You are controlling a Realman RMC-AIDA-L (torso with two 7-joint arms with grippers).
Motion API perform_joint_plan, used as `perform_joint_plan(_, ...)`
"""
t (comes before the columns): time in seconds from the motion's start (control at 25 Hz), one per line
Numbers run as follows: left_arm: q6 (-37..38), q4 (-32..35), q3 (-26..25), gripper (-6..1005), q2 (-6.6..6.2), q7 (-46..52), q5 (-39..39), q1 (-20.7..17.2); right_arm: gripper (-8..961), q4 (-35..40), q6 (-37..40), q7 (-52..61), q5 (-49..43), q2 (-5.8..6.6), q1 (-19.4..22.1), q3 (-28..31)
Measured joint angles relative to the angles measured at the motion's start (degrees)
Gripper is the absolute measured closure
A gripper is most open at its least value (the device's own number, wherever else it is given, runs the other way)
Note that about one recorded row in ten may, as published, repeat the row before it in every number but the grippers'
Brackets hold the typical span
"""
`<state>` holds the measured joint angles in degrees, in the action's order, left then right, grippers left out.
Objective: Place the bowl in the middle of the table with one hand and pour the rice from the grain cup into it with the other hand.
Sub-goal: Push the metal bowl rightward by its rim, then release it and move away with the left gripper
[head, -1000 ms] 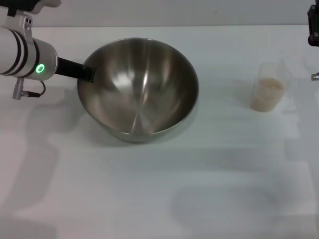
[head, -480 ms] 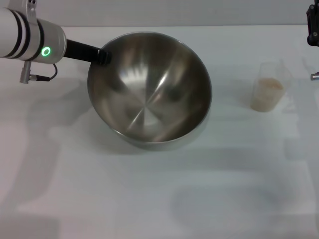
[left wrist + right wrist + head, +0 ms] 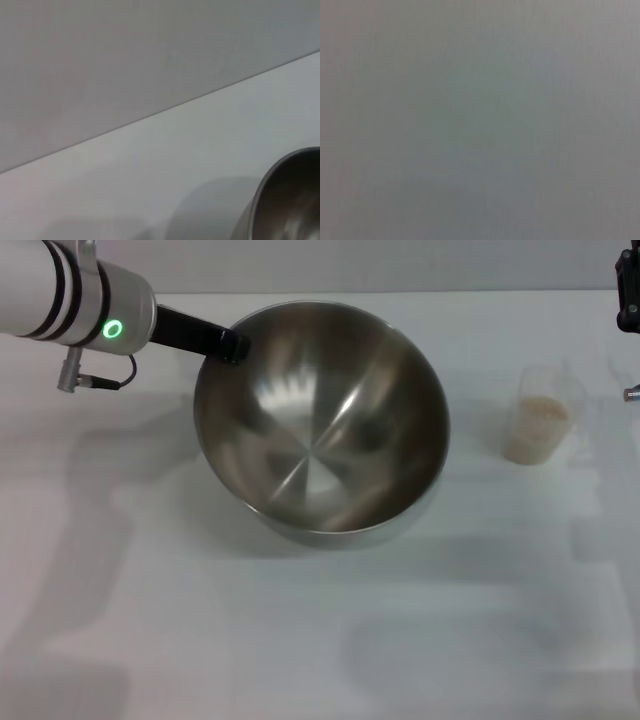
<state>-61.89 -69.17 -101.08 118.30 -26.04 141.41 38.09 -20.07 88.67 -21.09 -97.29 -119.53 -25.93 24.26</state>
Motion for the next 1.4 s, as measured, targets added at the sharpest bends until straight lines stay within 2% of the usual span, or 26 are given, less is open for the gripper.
perform_joint_plan(0.48,3.61,2.57,1.7,952,0.23,-1.84,-3.68,0.26,410,-0.12,0.41,0.0,0.0,0.0,0.05,-0.08)
perform_joint_plan(0.88,7.42,8.6,3.15,953,0.26,-3.88,-6.2,2.34,409,-0.38,0.45,0.0,-0.66,-0.09,0.37,-0.09)
perform_joint_plan(1.08,10.96,9.12,3.34,954,0.26,-4.34,-6.26,1.73,409,-0.42,0.45,0.0,-0.7,-0.1,0.42,-0.09)
perform_joint_plan(1.24,16.13,12.0,4.83,955,0.26,-5.4,-6.64,1.27,409,-0.41,0.45,0.0,-0.71,-0.1,0.44,-0.09)
perform_joint_plan(1.4,18.23,13.43,5.94,956,0.25,-5.42,-6.65,1.25,410,-0.41,0.45,0.0,-0.71,-0.1,0.44,-0.09)
